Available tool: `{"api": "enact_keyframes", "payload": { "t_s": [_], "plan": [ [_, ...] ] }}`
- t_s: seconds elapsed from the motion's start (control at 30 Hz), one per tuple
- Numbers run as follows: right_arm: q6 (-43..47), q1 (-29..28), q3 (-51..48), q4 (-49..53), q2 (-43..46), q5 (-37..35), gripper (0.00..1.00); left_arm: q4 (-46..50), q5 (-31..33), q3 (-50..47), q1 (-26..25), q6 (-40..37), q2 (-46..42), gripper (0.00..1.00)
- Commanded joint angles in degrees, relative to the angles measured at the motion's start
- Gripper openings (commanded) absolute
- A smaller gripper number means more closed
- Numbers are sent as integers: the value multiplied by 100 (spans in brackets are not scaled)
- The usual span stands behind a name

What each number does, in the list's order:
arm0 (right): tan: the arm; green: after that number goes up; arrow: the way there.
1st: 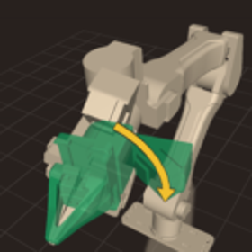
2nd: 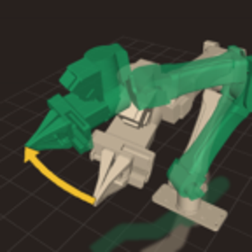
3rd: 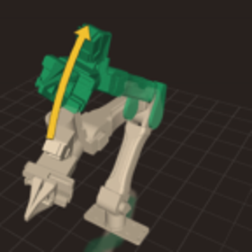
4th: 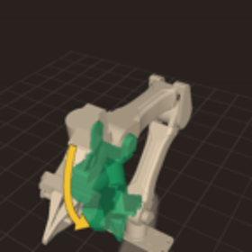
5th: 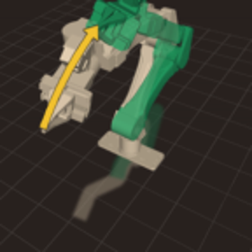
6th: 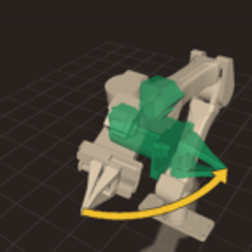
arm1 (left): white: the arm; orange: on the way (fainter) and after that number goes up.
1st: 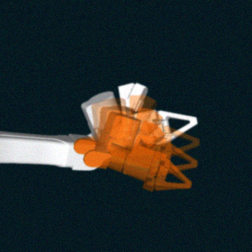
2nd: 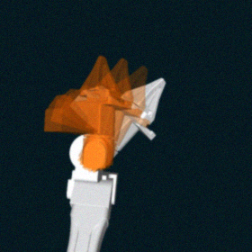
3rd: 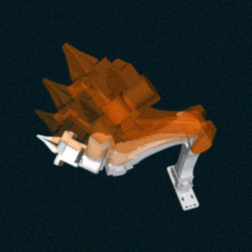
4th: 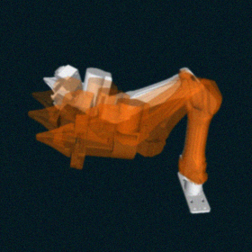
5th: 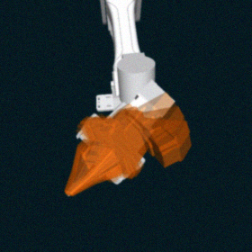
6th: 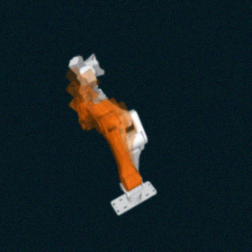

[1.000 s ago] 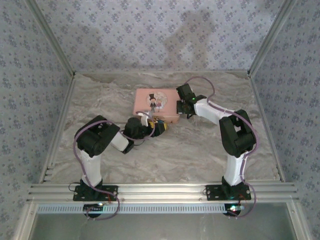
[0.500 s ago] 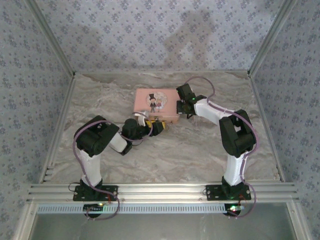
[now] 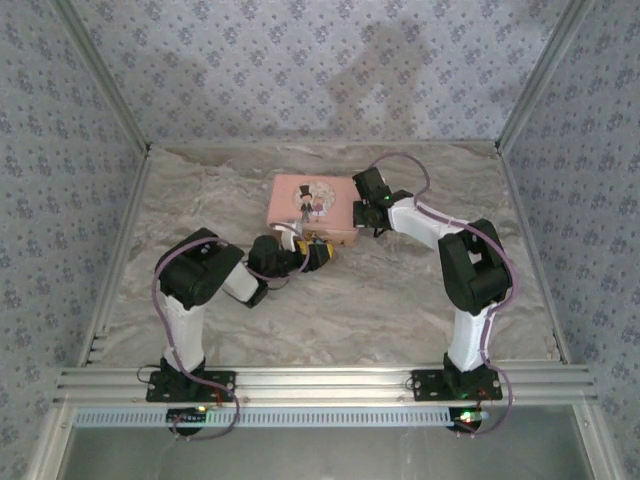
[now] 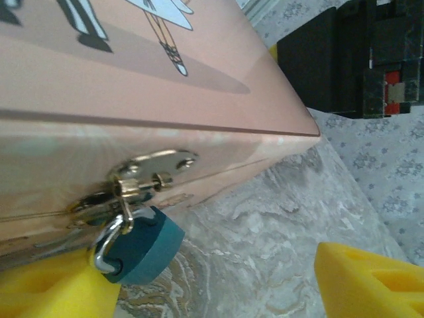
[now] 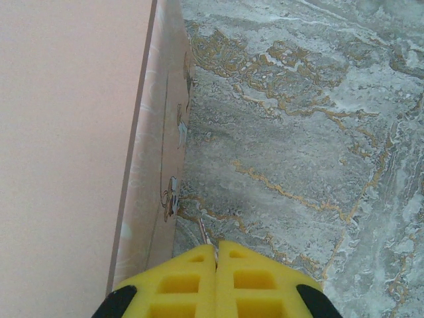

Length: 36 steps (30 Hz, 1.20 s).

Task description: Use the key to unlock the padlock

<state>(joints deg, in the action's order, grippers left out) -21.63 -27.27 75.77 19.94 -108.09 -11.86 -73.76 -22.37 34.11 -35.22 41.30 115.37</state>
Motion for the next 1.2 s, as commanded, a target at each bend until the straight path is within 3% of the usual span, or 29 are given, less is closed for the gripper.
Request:
{"api": "enact_keyframes", "payload": {
  "t_s": [0.0,0.1,0.37,0.77,0.93,1.17],
  "plan": [
    [-26,-40,-21,37,201,-33,0,-115,-335,105,31,117,80,76],
    [-31,-42,-18,29,210,-27,0,-83,-156,74,36,136,89,78],
    [-35,-44,-67,12,236,-26,0,-286,-33,20,224,444,272,60],
    [-44,-35,-117,-14,271,-45,0,-214,-243,144,271,543,383,46],
    [-47,-38,-158,-35,298,-33,0,-150,-390,223,341,641,461,29],
    [-66,-38,-246,-94,342,-26,0,59,-487,202,419,657,376,21]
  ]
}}
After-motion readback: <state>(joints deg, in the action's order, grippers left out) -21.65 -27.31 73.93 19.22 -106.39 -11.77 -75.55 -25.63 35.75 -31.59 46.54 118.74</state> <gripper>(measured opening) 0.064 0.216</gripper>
